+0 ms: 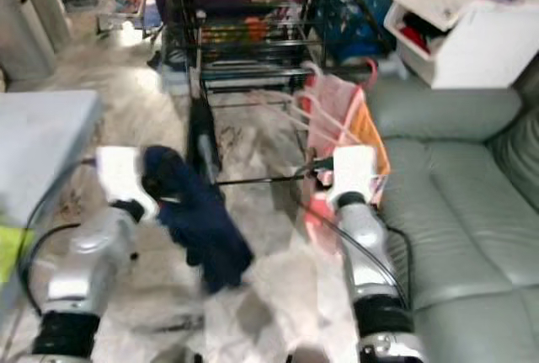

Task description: Hang hanger

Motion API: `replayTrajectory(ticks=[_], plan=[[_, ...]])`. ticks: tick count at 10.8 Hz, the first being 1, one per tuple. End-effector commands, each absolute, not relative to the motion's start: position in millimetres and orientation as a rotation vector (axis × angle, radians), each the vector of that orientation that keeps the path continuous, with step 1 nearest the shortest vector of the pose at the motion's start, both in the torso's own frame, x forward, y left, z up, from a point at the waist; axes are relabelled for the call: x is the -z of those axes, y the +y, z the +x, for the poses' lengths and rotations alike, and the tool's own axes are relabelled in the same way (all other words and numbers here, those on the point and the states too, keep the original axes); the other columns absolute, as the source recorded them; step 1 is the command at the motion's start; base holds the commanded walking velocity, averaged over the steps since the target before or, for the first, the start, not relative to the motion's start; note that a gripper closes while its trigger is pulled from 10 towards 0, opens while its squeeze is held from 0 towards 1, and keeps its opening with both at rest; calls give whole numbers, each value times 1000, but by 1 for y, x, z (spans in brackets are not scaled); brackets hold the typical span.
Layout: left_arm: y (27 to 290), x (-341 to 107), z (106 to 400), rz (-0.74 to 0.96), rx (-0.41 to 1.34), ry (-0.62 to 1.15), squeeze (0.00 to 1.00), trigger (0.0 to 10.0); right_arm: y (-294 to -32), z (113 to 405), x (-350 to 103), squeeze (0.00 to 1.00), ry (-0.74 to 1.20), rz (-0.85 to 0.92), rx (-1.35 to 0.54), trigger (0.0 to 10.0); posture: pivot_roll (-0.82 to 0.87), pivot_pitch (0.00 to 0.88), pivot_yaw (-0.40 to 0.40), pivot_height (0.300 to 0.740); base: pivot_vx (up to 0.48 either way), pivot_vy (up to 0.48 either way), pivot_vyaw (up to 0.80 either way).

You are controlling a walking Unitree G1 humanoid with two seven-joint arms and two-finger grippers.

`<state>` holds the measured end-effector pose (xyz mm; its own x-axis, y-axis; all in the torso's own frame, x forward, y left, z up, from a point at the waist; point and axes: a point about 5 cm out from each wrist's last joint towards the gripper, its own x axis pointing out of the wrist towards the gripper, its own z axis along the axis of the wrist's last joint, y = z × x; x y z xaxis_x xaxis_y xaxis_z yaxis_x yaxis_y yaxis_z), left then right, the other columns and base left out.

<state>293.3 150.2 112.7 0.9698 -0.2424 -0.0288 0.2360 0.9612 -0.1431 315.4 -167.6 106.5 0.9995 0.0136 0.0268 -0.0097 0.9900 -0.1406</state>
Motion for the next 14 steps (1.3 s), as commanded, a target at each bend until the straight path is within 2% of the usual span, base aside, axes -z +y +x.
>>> replayTrajectory(ticks=[1, 3, 5, 8, 14], plan=[[145, -119, 295, -122, 254, 17, 0, 10000, -174, 316, -108, 0, -32, -148, 9, 10000, -13, 44, 11, 740, 0, 0, 0], [153, -115, 292, -92, 234, 26, 0, 10000, -175, 315, -107, 0, -31, -152, 12, 10000, -15, 44, 11, 740, 0, 0, 0], [177, -99, 280, 10, 174, 64, 0, 10000, -185, 304, -100, 0, -5, -191, 19, 10000, -14, 46, 8, 740, 0, 0, 0], [184, -93, 271, 7, 171, 76, 0, 10000, -195, 296, -93, 0, 23, -209, 35, 10000, -11, 49, 7, 740, 0, 0, 0], [176, -99, 276, -18, 214, 51, 0, 10000, -193, 301, -97, 0, 12, -213, 43, 10000, -14, 44, 7, 740, 412, 0, 0]])
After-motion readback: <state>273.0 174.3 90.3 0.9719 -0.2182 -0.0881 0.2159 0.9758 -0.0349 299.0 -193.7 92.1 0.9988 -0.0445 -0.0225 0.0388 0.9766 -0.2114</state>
